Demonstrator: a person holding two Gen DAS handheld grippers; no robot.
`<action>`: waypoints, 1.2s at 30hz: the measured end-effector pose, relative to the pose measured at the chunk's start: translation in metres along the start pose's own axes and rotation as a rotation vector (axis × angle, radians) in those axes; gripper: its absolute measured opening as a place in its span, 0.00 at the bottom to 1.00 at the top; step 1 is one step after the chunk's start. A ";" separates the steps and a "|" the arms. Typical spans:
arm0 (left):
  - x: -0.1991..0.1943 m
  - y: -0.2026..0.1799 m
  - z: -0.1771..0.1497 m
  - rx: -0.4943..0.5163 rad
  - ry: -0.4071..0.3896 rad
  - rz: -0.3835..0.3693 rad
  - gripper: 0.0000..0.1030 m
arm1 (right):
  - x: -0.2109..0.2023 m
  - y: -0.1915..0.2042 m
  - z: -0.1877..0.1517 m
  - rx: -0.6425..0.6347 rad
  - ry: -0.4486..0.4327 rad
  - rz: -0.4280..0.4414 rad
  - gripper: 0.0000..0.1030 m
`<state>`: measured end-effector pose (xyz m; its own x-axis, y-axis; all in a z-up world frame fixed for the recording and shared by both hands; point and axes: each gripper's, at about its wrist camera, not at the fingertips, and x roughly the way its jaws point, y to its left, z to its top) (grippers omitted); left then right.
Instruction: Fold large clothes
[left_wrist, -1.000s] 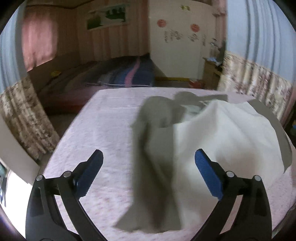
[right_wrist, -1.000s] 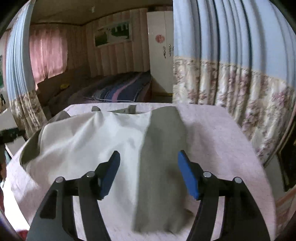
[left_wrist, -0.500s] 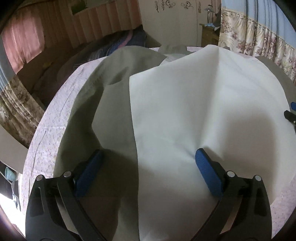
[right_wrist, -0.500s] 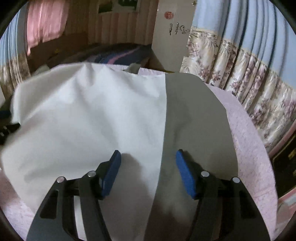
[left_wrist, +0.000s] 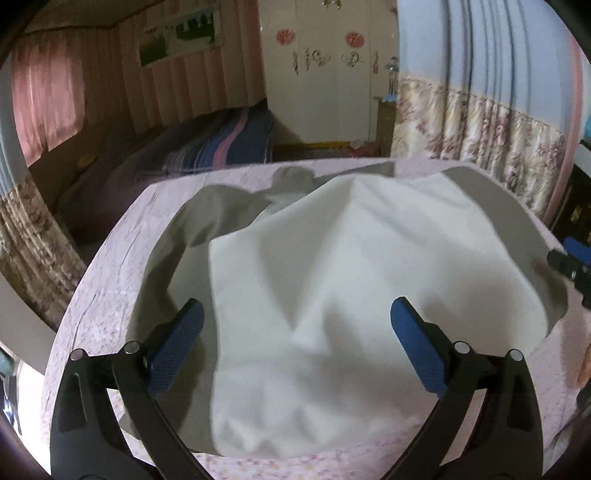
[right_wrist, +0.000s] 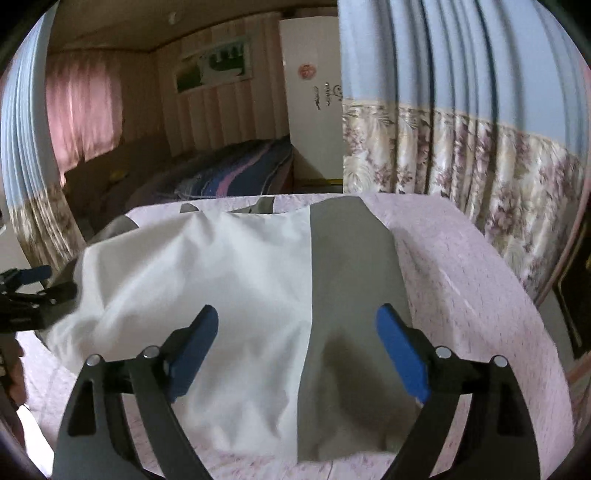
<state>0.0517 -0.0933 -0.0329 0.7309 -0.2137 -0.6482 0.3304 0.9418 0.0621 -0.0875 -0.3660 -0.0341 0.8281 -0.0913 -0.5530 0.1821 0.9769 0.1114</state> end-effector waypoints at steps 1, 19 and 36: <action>-0.001 -0.005 0.001 -0.003 -0.004 -0.004 0.97 | -0.001 -0.001 -0.002 0.008 0.002 -0.005 0.86; 0.042 -0.060 -0.012 0.018 0.101 -0.032 0.97 | 0.016 -0.066 -0.073 0.284 0.168 -0.073 0.86; 0.052 -0.059 -0.013 -0.009 0.122 -0.062 0.97 | 0.035 -0.072 -0.072 0.437 0.201 0.096 0.86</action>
<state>0.0619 -0.1565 -0.0802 0.6313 -0.2390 -0.7378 0.3668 0.9302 0.0126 -0.1102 -0.4261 -0.1210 0.7414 0.0767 -0.6667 0.3508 0.8027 0.4824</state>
